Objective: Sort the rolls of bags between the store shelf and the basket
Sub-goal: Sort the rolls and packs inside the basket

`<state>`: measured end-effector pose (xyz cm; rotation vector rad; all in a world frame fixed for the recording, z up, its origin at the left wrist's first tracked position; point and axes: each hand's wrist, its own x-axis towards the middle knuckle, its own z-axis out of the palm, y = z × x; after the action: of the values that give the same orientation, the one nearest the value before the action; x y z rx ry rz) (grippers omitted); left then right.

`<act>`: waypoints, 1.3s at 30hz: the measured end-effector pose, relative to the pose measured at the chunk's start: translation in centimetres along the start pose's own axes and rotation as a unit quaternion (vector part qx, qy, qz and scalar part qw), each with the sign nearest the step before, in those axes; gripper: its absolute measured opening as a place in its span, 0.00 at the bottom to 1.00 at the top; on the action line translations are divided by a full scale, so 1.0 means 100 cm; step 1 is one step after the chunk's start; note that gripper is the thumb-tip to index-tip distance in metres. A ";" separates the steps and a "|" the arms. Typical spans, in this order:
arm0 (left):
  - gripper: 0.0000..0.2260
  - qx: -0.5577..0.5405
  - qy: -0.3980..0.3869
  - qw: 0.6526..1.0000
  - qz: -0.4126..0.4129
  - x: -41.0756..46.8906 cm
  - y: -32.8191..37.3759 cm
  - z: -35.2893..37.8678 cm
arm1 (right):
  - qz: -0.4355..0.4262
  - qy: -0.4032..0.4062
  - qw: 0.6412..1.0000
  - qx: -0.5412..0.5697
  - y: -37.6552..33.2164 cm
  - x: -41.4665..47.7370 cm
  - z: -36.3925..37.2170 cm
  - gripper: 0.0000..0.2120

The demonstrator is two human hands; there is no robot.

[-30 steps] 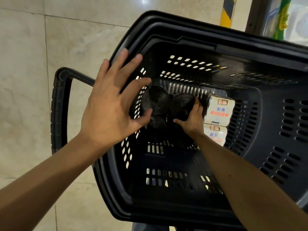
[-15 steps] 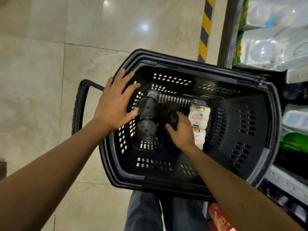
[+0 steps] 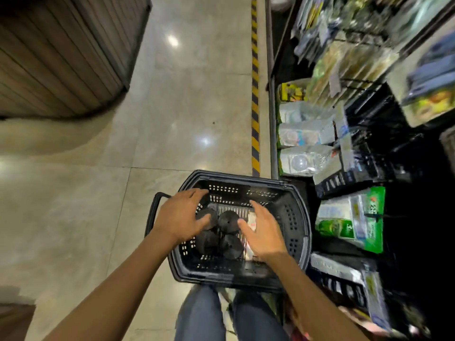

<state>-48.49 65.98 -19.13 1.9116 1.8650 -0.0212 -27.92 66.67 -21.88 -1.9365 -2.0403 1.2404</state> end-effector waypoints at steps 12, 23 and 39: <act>0.27 0.002 -0.029 0.974 0.224 -0.069 0.057 -0.067 | 0.092 0.218 0.971 0.038 -0.042 -0.176 -0.042 0.29; 0.26 0.024 -0.098 0.883 0.459 -0.141 0.161 -0.049 | 0.276 0.408 0.861 0.126 -0.009 -0.345 0.000 0.28; 0.24 0.029 -0.223 0.818 0.530 -0.251 0.360 0.067 | 0.420 0.582 0.662 0.216 0.130 -0.519 0.028 0.28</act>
<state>-14.27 41.19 -5.53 2.4476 0.3517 -0.1494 -8.28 19.00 -7.25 -2.3621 -0.1749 0.1490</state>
